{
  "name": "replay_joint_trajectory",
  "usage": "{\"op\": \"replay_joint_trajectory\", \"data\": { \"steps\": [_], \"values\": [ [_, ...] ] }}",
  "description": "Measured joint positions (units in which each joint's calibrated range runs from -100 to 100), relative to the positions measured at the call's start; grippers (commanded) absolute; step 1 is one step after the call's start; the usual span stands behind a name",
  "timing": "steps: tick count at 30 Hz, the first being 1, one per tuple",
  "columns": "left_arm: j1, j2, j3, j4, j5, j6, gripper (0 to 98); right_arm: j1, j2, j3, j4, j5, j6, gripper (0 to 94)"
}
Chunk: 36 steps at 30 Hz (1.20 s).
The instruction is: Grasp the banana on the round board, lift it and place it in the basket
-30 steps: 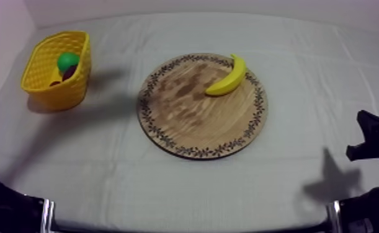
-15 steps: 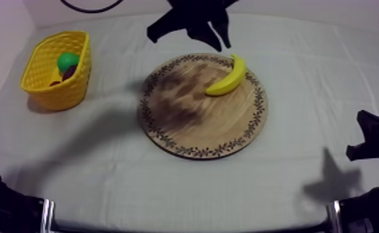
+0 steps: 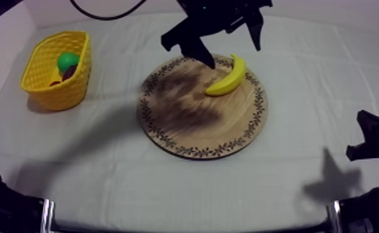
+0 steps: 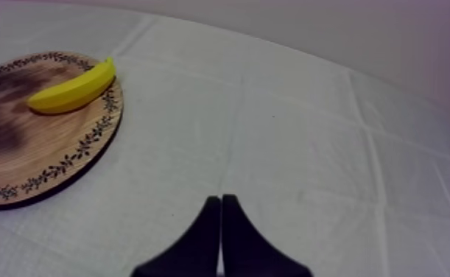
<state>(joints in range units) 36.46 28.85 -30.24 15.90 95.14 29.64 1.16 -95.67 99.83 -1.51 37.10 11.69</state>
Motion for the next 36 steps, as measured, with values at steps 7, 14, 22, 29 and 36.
{"op": "replay_joint_trajectory", "data": {
  "steps": [7,14,22,29,36],
  "values": [
    [-0.57,1.67,-2.95,-0.36,0.20,-2.88,80.8,0.00,0.00,0.00,0.00,0.00,0.00,0.2],
    [-0.49,4.99,-8.12,-1.75,1.36,-10.61,79.2,0.00,0.00,0.00,0.00,0.00,0.00,0.2],
    [-0.18,6.71,-11.82,-5.45,3.53,-22.76,73.4,0.00,0.00,0.00,0.00,0.00,0.01,0.2],
    [-0.26,6.78,-12.50,-9.54,4.51,-31.84,81.3,0.00,0.00,0.00,0.00,0.00,0.01,0.2],
    [-0.27,8.56,-13.75,-10.35,4.66,-36.65,84.4,0.00,0.00,0.00,0.00,0.00,0.01,0.2]
  ]
}}
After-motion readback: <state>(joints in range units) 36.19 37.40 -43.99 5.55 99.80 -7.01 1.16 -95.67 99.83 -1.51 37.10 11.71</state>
